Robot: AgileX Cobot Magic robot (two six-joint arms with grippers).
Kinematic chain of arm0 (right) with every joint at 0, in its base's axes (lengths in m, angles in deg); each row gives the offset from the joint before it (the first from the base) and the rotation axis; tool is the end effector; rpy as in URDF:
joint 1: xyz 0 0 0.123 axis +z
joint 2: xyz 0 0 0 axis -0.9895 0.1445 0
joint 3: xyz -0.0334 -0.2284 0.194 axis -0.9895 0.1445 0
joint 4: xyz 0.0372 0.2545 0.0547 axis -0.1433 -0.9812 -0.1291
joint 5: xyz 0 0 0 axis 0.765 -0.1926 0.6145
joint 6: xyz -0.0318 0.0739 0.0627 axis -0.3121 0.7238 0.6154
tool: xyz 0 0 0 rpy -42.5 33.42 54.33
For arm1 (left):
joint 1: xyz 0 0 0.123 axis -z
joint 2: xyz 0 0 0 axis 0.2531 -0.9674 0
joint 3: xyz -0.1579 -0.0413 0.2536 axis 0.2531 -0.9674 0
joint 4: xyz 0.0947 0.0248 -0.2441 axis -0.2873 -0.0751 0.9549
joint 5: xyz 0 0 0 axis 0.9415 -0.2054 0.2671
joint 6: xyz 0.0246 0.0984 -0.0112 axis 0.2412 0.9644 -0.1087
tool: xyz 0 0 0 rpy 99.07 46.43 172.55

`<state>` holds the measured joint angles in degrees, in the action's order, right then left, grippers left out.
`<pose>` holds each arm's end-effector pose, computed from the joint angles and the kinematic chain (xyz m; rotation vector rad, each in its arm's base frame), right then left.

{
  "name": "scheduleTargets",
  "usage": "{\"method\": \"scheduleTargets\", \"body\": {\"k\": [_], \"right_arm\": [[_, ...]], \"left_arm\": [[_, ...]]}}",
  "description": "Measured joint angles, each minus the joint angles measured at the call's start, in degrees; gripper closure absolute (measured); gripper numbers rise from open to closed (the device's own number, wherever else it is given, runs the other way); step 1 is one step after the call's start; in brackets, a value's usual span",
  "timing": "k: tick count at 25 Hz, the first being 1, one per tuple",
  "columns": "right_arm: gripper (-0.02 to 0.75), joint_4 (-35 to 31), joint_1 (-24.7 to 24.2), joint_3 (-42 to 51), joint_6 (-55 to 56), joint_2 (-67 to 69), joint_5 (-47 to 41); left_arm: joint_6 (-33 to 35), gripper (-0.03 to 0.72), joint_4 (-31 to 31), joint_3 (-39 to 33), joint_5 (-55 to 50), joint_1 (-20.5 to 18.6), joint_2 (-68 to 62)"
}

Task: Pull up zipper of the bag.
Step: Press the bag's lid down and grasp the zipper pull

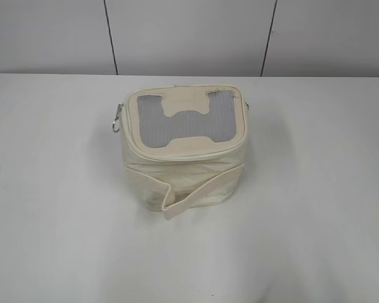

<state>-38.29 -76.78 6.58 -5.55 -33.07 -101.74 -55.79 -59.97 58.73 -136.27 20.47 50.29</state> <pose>-0.0018 -0.0001 0.2785 -0.0867 2.0229 0.0541 -0.0082 -0.0055 0.2898 0.1582 1.9865 -0.1166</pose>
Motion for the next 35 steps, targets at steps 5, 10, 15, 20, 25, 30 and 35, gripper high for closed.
{"method": "scheduleTargets", "body": {"k": [5, 10, 15, 20, 25, 30, 35], "right_arm": [[0.330, 0.00, 0.00, 0.00, 0.00, 0.00, 0.00], [0.330, 0.00, 0.00, 0.00, 0.00, 0.00, 0.00], [0.330, 0.00, 0.00, 0.00, 0.00, 0.00, 0.00], [0.330, 0.00, 0.00, 0.00, 0.00, 0.00, 0.00], [0.330, -0.67, 0.00, 0.00, -0.53, 0.00, 0.05], [0.330, -12.36, 0.00, -1.32, -9.70, 7.27, 4.15], [0.330, -39.11, 0.00, -2.44, -36.81, 28.44, 16.95]], "left_arm": [[0.00, 0.447, 0.00, 0.00, 0.00, 0.00, 0.00], [0.00, 0.447, 0.00, 0.00, 0.00, 0.00, 0.00], [0.00, 0.447, 0.00, 0.00, 0.00, 0.00, 0.00], [0.00, 0.447, 0.00, 0.00, 0.00, 0.00, 0.00], [0.00, 0.447, 0.00, 0.00, 0.00, 0.00, 0.00], [0.00, 0.447, 0.00, 0.00, 0.00, 0.00, 0.00], [0.00, 0.447, 0.00, 0.00, 0.00, 0.00, 0.00]]}}
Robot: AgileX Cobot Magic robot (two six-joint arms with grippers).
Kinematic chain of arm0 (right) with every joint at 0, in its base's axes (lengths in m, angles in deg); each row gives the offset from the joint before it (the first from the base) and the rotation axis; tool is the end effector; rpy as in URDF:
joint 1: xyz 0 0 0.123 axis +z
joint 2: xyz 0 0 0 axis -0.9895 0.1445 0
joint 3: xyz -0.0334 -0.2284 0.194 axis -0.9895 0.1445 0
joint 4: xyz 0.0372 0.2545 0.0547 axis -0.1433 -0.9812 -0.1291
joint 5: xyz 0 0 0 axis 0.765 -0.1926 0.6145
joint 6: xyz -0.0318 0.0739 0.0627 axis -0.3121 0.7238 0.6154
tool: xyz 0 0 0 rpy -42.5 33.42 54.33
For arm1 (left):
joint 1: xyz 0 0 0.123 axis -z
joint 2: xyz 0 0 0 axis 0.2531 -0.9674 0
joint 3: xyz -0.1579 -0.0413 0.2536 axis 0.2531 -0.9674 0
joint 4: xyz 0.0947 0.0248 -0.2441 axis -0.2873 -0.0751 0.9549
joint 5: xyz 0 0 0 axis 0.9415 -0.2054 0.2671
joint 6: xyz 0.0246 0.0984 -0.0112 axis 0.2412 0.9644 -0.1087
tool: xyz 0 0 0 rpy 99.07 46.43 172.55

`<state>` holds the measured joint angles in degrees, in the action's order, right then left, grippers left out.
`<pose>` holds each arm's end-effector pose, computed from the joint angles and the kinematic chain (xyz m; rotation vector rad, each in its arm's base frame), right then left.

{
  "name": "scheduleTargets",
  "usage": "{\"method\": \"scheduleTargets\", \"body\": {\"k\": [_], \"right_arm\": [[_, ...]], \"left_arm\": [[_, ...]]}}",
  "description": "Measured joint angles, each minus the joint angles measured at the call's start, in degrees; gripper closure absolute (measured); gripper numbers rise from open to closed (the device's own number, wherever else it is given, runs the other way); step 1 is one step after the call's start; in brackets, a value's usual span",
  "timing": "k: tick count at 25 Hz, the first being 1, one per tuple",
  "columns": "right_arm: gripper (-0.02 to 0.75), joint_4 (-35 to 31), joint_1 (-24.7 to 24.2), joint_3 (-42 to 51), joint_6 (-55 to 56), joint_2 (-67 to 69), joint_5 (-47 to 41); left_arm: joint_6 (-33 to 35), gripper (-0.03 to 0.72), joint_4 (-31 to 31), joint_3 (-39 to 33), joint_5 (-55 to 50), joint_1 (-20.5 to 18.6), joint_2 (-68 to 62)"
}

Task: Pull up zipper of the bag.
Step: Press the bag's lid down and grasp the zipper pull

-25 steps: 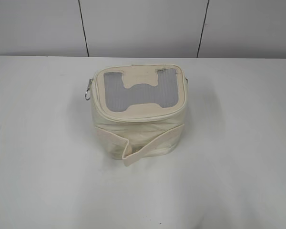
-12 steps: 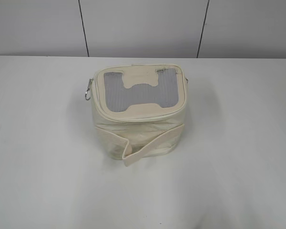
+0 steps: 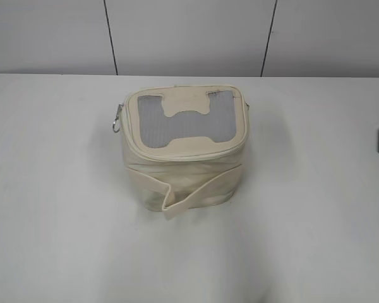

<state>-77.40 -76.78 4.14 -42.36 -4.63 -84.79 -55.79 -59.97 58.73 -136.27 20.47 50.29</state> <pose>0.0882 0.0517 0.3114 -0.4656 1.9818 0.4433 -0.0082 -0.0055 0.2898 0.1582 1.9865 -0.1166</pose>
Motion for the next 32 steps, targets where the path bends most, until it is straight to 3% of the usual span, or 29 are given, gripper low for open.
{"method": "scheduleTargets", "body": {"k": [4, 6, 9, 14, 21, 25, 32], "right_arm": [[0.330, -21.45, 0.00, -5.63, -29.04, 24.70, 4.04], [0.330, -27.82, 0.00, -11.98, -36.83, 36.62, 1.71], [0.330, -31.32, 0.80, -26.34, -41.19, 55.97, -5.10], [0.330, -28.31, 6.34, -53.71, -40.28, 80.26, -13.08], [0.330, -19.09, 13.38, -88.01, -26.29, 103.61, -25.10], [0.330, -15.35, 16.32, -98.92, -20.44, 110.96, -25.57], [0.330, -11.69, 19.28, -101.28, -17.49, 114.47, -25.98]], "left_arm": [[0.00, 0.447, 0.20, 0.00, 0.00, 0.00, 0.00], [0.00, 0.447, 0.50, 0.00, 0.00, 0.00, 0.00], [0.00, 0.447, 0.52, 0.00, 0.00, 0.00, 0.00], [0.00, 0.447, 0.46, 0.00, 0.00, 0.00, 0.00], [0.00, 0.447, 0.47, 0.00, 0.00, 0.00, 0.00], [0.00, 0.447, 0.47, 0.00, 0.00, 0.00, 0.00], [0.00, 0.447, 0.47, 0.00, -0.05, 0.00, 0.00]]}}
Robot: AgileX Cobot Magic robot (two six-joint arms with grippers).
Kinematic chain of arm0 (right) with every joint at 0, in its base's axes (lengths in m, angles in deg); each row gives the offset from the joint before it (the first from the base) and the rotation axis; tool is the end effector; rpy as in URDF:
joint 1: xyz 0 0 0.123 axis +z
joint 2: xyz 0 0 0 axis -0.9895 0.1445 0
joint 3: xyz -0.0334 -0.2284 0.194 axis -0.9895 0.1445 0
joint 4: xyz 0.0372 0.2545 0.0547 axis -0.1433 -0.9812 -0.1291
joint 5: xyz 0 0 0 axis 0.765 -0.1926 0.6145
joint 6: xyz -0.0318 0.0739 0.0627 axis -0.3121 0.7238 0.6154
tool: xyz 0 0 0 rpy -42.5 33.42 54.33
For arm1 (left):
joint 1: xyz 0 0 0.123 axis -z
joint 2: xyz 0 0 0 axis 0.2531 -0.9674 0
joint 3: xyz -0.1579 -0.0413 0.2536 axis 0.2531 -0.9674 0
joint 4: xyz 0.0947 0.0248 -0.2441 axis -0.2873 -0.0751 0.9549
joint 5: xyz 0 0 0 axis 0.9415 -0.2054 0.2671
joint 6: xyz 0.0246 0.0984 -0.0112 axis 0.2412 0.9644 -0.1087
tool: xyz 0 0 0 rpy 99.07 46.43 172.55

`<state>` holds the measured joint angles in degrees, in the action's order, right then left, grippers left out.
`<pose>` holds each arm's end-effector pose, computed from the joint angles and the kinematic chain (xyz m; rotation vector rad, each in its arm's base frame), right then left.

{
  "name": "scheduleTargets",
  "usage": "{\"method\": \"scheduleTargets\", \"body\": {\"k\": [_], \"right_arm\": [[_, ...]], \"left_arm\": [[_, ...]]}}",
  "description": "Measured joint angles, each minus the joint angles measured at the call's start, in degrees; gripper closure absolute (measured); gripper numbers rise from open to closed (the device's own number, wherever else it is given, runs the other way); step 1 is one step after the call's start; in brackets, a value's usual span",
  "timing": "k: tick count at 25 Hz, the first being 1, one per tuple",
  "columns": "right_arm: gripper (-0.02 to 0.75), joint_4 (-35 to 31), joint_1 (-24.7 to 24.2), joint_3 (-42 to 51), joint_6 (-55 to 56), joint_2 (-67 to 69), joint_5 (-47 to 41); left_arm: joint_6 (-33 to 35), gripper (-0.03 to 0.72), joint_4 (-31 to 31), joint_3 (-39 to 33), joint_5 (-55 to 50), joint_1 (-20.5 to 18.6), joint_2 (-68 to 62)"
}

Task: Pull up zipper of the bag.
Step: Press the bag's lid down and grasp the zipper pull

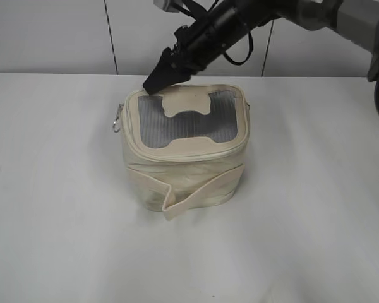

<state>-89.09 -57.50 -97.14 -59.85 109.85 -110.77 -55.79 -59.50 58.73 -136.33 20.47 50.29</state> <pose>0.4757 0.2946 0.2077 -1.3502 2.0788 1.0217 -0.0083 -0.0062 0.2898 0.1589 1.9873 -0.1264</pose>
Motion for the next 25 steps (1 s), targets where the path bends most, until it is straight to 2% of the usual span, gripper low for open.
{"method": "scheduleTargets", "body": {"k": [9, 10, 13, 16, 19, 22, 25], "right_arm": [[0.345, 3.34, 0.20, -0.07, 2.40, 0.56, -0.21], [0.387, 3.52, 0.30, -0.07, 2.46, 0.56, -0.25], [0.617, 4.09, 0.55, -0.07, 2.58, 0.56, -0.65], [0.680, 4.09, 0.66, -0.07, 2.69, 0.56, -0.79], [0.684, 3.80, 0.66, -0.07, 2.81, 0.56, -0.80], [0.684, 3.74, 0.66, -0.07, 2.81, 0.56, -0.80], [0.684, 3.61, 0.66, -0.07, 2.81, 0.56, -0.80]], "left_arm": [[0.00, 0.445, 0.00, 0.00, 0.00, 0.00, -1.20], [0.00, 0.445, 0.00, 0.00, 0.00, 0.00, -2.21], [0.00, 0.445, 0.24, 1.03, 0.60, 0.00, -7.10], [2.36, 0.426, 4.37, 3.57, 5.58, 0.06, -15.82], [11.88, 0.409, 14.91, 6.15, 12.94, 0.58, -28.54], [29.60, 0.406, 32.44, 9.17, 18.88, 0.63, -43.99], [50.12, 0.398, 49.90, 12.67, 17.88, -1.44, -62.92]]}}
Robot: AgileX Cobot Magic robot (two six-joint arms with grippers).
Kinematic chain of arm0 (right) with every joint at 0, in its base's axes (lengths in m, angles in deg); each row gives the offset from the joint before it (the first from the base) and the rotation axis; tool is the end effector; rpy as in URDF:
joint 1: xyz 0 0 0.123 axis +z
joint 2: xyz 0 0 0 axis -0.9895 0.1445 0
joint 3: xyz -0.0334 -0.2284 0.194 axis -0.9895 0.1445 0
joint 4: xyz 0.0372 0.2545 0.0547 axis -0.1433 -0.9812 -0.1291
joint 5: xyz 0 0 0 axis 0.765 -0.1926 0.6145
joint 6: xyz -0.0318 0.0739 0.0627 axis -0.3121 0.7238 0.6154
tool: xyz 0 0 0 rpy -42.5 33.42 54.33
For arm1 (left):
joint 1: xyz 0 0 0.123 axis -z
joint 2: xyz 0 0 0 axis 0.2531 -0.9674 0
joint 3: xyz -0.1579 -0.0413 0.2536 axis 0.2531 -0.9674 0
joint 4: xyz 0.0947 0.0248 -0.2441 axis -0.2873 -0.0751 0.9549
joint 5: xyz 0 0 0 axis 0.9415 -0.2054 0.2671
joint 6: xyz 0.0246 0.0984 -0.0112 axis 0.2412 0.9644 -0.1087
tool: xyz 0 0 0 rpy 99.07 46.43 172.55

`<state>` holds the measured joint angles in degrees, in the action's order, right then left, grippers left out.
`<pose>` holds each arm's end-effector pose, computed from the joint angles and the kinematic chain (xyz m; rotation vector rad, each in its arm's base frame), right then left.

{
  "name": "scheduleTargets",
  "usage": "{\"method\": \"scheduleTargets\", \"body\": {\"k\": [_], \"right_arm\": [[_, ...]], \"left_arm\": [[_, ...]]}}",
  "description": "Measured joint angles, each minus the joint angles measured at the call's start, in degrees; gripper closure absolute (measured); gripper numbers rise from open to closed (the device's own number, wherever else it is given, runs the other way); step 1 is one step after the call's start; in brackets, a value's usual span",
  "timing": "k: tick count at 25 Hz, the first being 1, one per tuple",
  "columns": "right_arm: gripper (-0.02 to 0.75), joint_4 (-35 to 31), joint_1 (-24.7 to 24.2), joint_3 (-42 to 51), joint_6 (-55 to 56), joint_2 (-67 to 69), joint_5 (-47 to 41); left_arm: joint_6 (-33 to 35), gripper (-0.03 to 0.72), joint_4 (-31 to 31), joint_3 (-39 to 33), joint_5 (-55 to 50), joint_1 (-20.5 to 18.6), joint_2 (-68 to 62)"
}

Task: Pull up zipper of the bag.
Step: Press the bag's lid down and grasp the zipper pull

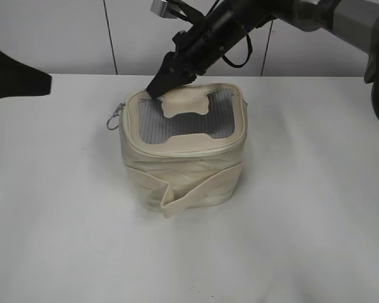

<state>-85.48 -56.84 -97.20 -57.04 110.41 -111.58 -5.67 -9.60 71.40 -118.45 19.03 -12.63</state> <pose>0.4729 0.2964 0.1979 -1.3706 2.1514 0.9851 0.2138 -0.0728 0.3062 0.5198 2.1776 -0.6423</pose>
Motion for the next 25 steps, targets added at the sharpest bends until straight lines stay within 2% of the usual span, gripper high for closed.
{"method": "scheduleTargets", "body": {"k": [3, 6, 8, 10, 15, 18, 25], "right_arm": [[0.686, -0.15, 0.00, 0.00, 0.02, 0.00, 0.00], [0.687, -0.16, 0.00, 0.00, 0.65, 0.00, 0.00], [0.687, -0.16, 0.00, 0.00, 0.88, 0.00, 0.00], [0.687, -0.16, 0.00, 0.00, 1.26, 0.00, 0.00], [0.687, -0.16, 0.00, 0.00, 1.46, 0.00, 0.00], [0.687, -0.16, 0.00, 0.00, 1.53, 0.00, 0.00], [0.687, -0.22, 0.00, 0.00, 1.68, 0.00, 0.00]], "left_arm": [[22.73, 0.344, 13.69, 2.90, -2.82, -3.60, -15.60], [36.93, 0.301, 17.48, 4.04, -2.12, -3.63, -27.02], [42.92, 0.292, 17.58, 4.04, -1.24, -2.19, -31.67], [46.07, 0.290, 17.58, 4.04, 1.76, 0.41, -34.15], [47.72, 0.287, 19.04, 4.04, 15.58, 6.99, -34.48], [48.12, 0.284, 20.07, 4.04, 17.54, 8.49, -34.48], [55.61, 0.283, 26.90, 5.51, 17.47, 8.78, -35.09]]}}
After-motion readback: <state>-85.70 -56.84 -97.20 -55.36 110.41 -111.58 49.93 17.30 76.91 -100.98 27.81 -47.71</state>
